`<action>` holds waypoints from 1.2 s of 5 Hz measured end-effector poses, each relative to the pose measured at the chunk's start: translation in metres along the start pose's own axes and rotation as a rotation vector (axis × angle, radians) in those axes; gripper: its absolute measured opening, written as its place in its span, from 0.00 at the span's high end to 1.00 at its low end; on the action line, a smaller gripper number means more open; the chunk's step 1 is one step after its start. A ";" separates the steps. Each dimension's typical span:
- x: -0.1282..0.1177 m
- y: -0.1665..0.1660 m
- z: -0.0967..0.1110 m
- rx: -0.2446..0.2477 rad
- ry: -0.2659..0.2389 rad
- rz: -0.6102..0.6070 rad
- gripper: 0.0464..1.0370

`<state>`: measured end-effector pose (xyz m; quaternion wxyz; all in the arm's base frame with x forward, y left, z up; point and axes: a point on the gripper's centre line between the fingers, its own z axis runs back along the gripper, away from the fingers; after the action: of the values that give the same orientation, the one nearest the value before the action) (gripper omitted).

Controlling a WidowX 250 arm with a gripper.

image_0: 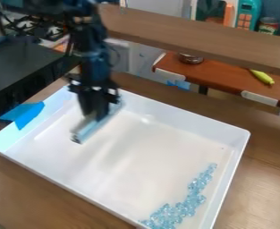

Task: Sweep into pile

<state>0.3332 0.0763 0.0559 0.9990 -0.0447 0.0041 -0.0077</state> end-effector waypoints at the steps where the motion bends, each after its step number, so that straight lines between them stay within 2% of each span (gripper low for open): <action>1: -0.004 0.049 -0.006 0.042 -0.013 0.008 0.70; 2: -0.014 0.101 -0.012 0.094 -0.014 0.001 0.70; 3: -0.025 0.142 -0.020 0.133 -0.006 -0.001 0.65; 4: -0.032 0.162 -0.023 0.128 0.007 -0.012 0.33; 5: -0.033 0.159 -0.025 0.087 -0.004 0.000 0.06; 6: -0.038 0.147 -0.025 0.019 0.006 -0.005 0.04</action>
<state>0.2974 0.2207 0.0182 0.9993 -0.0350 0.0071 -0.0102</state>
